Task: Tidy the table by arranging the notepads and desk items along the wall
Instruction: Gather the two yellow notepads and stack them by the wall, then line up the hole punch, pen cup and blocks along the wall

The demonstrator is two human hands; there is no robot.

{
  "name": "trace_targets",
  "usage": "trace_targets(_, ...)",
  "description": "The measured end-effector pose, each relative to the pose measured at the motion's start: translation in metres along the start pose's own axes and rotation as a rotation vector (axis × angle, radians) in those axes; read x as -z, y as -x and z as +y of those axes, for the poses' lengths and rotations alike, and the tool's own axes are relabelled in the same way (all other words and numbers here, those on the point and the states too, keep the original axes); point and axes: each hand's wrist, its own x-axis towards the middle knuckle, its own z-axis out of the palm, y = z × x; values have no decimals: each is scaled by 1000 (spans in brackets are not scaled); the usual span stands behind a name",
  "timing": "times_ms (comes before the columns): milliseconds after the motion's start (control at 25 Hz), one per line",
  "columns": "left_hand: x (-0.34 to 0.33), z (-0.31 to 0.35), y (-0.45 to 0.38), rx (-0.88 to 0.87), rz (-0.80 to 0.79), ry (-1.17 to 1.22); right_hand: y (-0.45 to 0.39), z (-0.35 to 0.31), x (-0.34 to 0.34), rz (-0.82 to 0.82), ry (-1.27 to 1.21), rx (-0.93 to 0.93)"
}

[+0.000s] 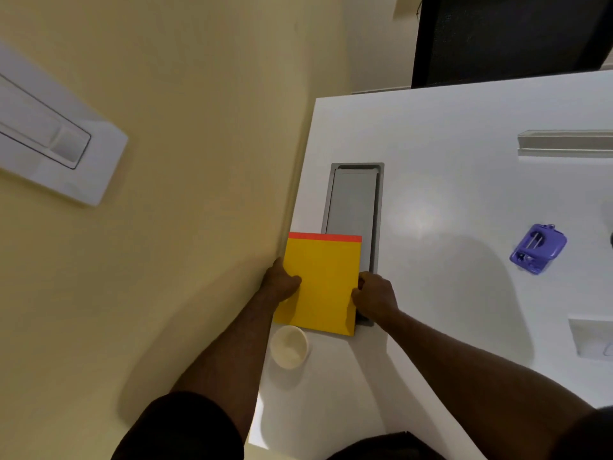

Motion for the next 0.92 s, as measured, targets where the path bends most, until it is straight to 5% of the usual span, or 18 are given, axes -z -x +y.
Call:
trace_targets(720, -18, -4, -19, 6, 80, -93, 13, 17, 8, -128, -105, 124)
trace_targets(800, -23, -6, -20, -26, 90, -177, 15, 22, 25, 33, -143, 71)
trace_targets(920, -32, -3, -24, -148, 142, -383, 14, 43, 71, 627, -326, -132)
